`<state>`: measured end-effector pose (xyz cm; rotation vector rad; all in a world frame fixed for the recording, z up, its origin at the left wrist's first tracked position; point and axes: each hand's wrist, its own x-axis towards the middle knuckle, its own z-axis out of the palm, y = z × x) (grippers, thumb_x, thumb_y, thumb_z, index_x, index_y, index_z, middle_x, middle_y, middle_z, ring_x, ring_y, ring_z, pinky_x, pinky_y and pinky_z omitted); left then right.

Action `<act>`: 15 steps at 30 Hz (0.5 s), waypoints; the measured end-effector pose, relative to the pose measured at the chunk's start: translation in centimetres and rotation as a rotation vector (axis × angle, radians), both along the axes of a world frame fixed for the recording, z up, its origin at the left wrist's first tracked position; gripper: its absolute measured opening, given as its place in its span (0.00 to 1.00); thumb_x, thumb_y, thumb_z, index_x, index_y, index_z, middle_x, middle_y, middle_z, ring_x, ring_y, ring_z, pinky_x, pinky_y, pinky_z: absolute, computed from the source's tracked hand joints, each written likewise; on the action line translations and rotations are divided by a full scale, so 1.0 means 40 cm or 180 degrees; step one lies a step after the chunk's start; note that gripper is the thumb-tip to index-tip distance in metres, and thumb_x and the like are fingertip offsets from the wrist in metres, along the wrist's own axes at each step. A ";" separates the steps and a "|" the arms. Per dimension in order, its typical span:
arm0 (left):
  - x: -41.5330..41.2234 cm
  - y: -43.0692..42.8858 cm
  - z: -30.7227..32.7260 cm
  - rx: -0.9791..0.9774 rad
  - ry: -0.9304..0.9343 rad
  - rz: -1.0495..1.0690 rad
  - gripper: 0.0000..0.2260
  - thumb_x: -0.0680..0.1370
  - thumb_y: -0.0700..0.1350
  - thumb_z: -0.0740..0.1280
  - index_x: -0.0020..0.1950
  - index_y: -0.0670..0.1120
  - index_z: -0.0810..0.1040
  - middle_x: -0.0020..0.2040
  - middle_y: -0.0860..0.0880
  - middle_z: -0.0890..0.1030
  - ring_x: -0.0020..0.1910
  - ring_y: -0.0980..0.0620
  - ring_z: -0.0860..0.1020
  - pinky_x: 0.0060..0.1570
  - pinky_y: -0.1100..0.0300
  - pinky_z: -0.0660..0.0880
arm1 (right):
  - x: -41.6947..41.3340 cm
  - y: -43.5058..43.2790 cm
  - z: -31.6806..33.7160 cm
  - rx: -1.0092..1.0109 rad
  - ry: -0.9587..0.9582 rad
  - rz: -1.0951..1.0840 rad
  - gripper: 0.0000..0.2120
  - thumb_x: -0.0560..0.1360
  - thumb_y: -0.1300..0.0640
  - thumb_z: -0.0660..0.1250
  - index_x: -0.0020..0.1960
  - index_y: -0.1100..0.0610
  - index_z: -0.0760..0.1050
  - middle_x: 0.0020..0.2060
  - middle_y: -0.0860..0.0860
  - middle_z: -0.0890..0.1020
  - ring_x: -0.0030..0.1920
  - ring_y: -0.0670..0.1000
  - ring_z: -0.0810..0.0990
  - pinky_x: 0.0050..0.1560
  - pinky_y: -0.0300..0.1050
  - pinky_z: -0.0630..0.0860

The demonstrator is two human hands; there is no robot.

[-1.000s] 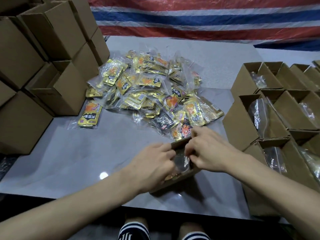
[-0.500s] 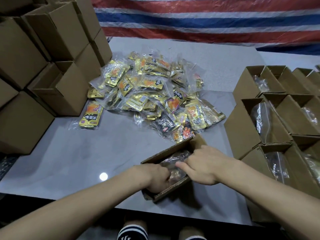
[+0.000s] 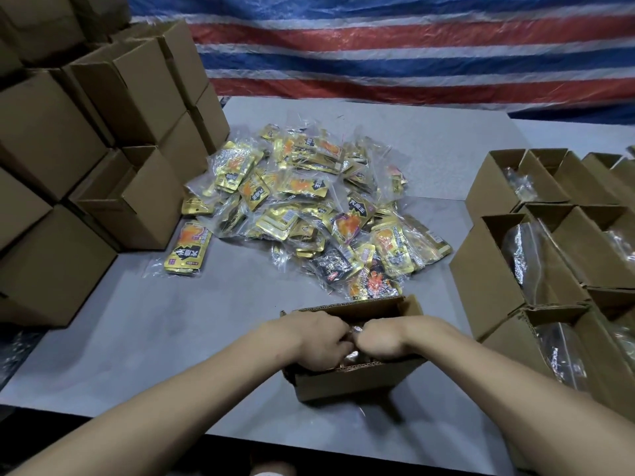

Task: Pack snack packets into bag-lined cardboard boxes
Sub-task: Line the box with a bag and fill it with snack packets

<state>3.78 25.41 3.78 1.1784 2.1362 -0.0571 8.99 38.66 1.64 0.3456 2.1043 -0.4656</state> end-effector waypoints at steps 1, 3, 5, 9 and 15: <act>-0.005 -0.004 0.010 0.0061 -0.0134 0.0030 0.18 0.82 0.59 0.58 0.66 0.51 0.75 0.65 0.47 0.78 0.64 0.44 0.75 0.63 0.49 0.72 | 0.001 0.005 -0.004 -0.0025 -0.0009 -0.0105 0.18 0.84 0.60 0.52 0.70 0.65 0.69 0.65 0.65 0.75 0.61 0.63 0.76 0.54 0.50 0.69; -0.015 -0.014 0.026 -0.0063 -0.0445 -0.0003 0.25 0.78 0.68 0.59 0.69 0.57 0.73 0.65 0.50 0.78 0.64 0.47 0.75 0.65 0.50 0.71 | 0.002 0.015 -0.001 -0.0085 0.0028 -0.0144 0.20 0.85 0.54 0.51 0.72 0.60 0.70 0.66 0.60 0.75 0.63 0.61 0.75 0.55 0.47 0.66; -0.020 -0.027 0.029 -0.0307 -0.0470 -0.0124 0.31 0.73 0.73 0.63 0.71 0.58 0.71 0.64 0.50 0.79 0.62 0.47 0.76 0.63 0.51 0.72 | 0.005 0.024 0.000 -0.0083 0.0171 -0.0051 0.21 0.86 0.50 0.48 0.66 0.59 0.75 0.57 0.57 0.78 0.56 0.57 0.77 0.50 0.44 0.66; -0.030 -0.050 0.005 0.0227 0.0383 -0.0579 0.23 0.75 0.64 0.68 0.65 0.52 0.77 0.57 0.50 0.82 0.57 0.46 0.78 0.58 0.51 0.74 | 0.003 0.043 -0.007 0.0021 0.0694 -0.0476 0.26 0.85 0.44 0.51 0.33 0.55 0.68 0.30 0.50 0.71 0.31 0.47 0.70 0.30 0.40 0.63; -0.104 -0.116 -0.005 0.3586 -0.0815 0.1602 0.16 0.77 0.52 0.69 0.35 0.42 0.77 0.30 0.47 0.76 0.31 0.57 0.72 0.33 0.61 0.68 | -0.003 0.086 -0.019 -0.0257 0.1127 -0.1045 0.26 0.84 0.42 0.55 0.31 0.53 0.66 0.22 0.48 0.69 0.21 0.46 0.68 0.28 0.40 0.64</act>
